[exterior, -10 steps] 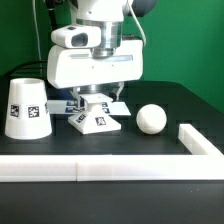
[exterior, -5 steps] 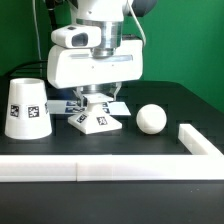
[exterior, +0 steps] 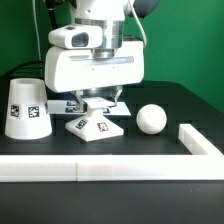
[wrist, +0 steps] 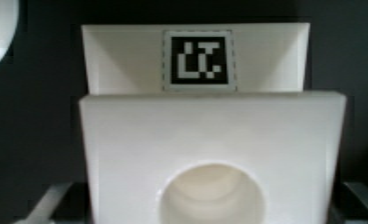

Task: Assemble lamp

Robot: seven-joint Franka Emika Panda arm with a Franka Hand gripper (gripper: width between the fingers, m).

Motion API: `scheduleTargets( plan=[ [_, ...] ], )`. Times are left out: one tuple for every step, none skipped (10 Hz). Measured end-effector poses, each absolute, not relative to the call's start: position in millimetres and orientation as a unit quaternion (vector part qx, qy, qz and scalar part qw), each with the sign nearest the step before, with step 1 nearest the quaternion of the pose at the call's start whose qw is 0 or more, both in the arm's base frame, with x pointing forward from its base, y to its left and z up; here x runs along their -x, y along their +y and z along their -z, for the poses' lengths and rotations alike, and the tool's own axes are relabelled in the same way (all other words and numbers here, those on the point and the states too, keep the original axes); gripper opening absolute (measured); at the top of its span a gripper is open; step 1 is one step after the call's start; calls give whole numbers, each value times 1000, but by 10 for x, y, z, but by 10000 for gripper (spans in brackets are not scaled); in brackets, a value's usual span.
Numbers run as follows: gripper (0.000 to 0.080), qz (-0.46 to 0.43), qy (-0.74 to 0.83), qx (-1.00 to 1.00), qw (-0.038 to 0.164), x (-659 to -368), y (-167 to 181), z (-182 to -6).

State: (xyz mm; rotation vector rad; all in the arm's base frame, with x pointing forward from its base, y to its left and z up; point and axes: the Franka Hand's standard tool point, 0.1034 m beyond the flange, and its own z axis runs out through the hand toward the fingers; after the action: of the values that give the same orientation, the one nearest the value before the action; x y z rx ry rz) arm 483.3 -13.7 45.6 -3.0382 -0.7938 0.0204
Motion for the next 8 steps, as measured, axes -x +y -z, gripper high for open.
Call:
scheduleTargets(
  plan=[
    [537,-3,-258,966,0,-4954,-143,-457],
    [537,4,-259,966,-1,-5072,-128,-458],
    [537,11,-260,965,-2,-5212,-102,-462],
    [537,18,-258,966,-2,-5302,-90,-469],
    [537,17,-253,967,-2,-5286,-89,-466],
    [537,17,-237,971,0,-5287,-83,-465],
    [537,18,-193,981,4,-5289,-68,-464],
    [537,18,-170,985,6,-5288,-57,-462]
  ],
)
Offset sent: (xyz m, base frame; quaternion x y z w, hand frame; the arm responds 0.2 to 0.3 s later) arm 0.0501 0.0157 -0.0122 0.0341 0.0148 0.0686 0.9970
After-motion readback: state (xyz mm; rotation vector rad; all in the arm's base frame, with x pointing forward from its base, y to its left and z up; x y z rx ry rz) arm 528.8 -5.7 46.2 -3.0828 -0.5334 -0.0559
